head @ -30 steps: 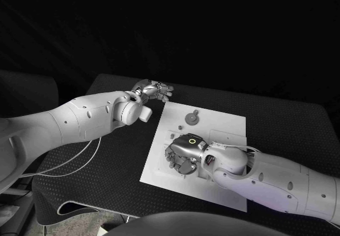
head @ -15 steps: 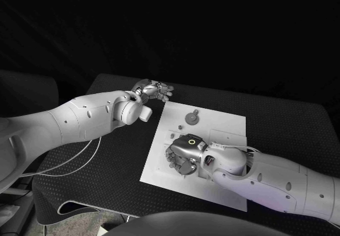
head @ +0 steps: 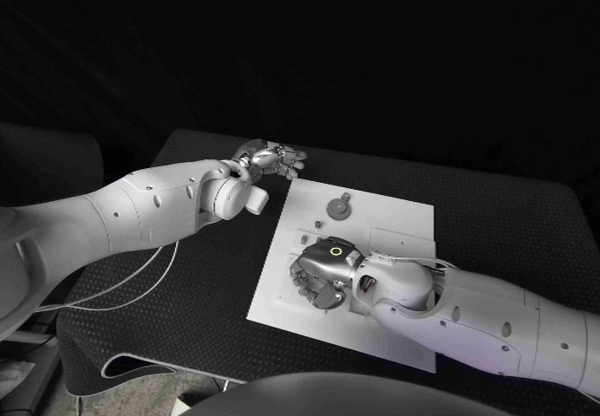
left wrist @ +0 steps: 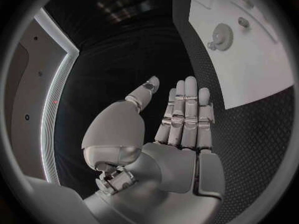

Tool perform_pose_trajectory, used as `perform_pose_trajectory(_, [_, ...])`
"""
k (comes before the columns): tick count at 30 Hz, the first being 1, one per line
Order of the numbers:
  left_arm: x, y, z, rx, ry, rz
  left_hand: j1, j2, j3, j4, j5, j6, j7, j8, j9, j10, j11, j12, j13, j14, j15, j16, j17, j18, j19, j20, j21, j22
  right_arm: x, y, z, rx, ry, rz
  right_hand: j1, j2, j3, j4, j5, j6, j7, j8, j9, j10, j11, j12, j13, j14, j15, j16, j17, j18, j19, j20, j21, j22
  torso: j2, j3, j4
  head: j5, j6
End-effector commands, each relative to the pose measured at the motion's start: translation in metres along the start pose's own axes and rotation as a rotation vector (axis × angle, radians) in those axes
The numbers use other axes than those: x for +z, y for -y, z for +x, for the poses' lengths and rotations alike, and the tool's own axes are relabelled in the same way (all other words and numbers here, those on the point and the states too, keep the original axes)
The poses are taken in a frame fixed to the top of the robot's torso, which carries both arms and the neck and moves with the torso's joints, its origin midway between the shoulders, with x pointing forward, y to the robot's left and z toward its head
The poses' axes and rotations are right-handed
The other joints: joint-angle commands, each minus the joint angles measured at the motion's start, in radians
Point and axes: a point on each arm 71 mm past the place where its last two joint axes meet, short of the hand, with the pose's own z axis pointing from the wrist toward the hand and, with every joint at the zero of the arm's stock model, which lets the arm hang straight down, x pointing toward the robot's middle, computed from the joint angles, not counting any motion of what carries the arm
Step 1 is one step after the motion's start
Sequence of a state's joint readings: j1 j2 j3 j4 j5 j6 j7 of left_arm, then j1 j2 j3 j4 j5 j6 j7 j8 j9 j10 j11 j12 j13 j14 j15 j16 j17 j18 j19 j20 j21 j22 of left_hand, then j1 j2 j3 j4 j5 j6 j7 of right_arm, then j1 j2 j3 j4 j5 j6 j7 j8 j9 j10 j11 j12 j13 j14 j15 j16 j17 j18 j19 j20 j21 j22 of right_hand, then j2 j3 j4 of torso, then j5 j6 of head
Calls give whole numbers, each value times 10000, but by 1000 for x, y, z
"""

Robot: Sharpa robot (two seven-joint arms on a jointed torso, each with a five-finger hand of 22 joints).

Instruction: Assemble the parts on the task board

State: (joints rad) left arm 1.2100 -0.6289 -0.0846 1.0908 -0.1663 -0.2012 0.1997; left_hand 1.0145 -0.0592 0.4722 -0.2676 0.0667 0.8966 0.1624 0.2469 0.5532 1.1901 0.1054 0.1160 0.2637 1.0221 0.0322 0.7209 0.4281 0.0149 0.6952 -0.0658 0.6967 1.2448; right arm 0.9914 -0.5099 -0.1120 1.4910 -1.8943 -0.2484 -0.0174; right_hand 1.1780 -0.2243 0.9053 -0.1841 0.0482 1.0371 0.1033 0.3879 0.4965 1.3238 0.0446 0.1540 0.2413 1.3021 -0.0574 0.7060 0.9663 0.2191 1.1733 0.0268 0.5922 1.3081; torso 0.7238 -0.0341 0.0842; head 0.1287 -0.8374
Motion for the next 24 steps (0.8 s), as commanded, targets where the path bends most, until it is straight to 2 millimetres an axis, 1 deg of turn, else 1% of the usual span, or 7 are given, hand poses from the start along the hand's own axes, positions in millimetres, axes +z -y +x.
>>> perform_pose_trajectory(1, [0,1,2,-74,-171,44,19,7,-26,43,-6,-55,32,38,-11,-29,45,-52,-13,9,56,-45,13,106,39,44,-49,18,-2,0,10,247,-572,21,-297,-74,-26,-90,275,-70,43,-92,-8,-120,82,-81,-4,-74,23,-78,-43,427,-99,31,51,196,-4,-7,-1,-16,0])
perform_pose_trajectory(3, [0,1,2,-76,-178,38,17,8,-27,45,-5,-55,32,39,-11,-29,45,-52,-13,9,56,-46,14,106,40,45,-49,18,-3,0,9,414,-565,47,-589,-138,-335,-199,618,-128,68,-157,-1,-184,112,-143,2,-103,51,-92,-67,427,-144,44,94,206,-3,-8,1,-15,-5])
perform_pose_trajectory(8, [0,1,3,-81,-209,32,15,9,-27,47,-5,-55,32,39,-12,-30,46,-53,-14,10,56,-48,16,106,40,45,-50,19,-4,3,9,422,-488,111,-757,-190,-536,-224,671,-167,86,-198,3,-220,132,-178,6,-126,65,-109,-89,427,-159,52,123,206,2,0,1,1,-15])
perform_pose_trajectory(10, [0,1,2,-80,-204,27,1,15,-30,60,-2,-49,30,44,-12,-32,47,-55,-15,9,58,-54,22,105,41,46,-53,22,-4,3,9,428,-482,140,-932,-262,-763,-237,775,-256,120,-255,-8,-299,160,-227,-5,-162,93,-139,-115,423,-165,48,152,212,0,-1,5,-2,-20])
perform_pose_trajectory(14, [0,1,1,-75,-178,15,-8,17,-33,67,-1,-47,29,46,-12,-35,48,-57,-17,10,58,-58,27,104,41,47,-55,24,-4,3,9,518,-472,157,-1108,-317,-1183,-322,893,-448,206,-389,-25,-486,225,-349,-25,-172,145,-166,-175,427,-213,39,187,195,-3,-1,4,0,-26])
perform_pose_trajectory(16, [0,1,1,-74,-169,13,-10,16,-33,69,0,-47,29,47,-12,-35,49,-58,-17,10,58,-59,29,104,41,47,-56,25,-4,3,9,528,-449,170,-1226,-365,-1437,-345,985,-673,308,-527,-55,-720,299,-481,-61,-174,211,-160,-196,427,-233,45,202,185,6,1,-1,3,-36])
perform_pose_trajectory(24, [0,1,1,-75,-174,7,-14,11,-36,71,0,-48,28,48,-14,-39,50,-60,-19,10,58,-64,35,105,40,47,-60,28,-5,5,8,571,-198,249,-1230,-410,-1729,-398,1045,-1010,458,-735,-103,-1083,416,-674,-120,-190,315,-124,-216,427,-258,42,216,164,0,0,-4,3,-27])
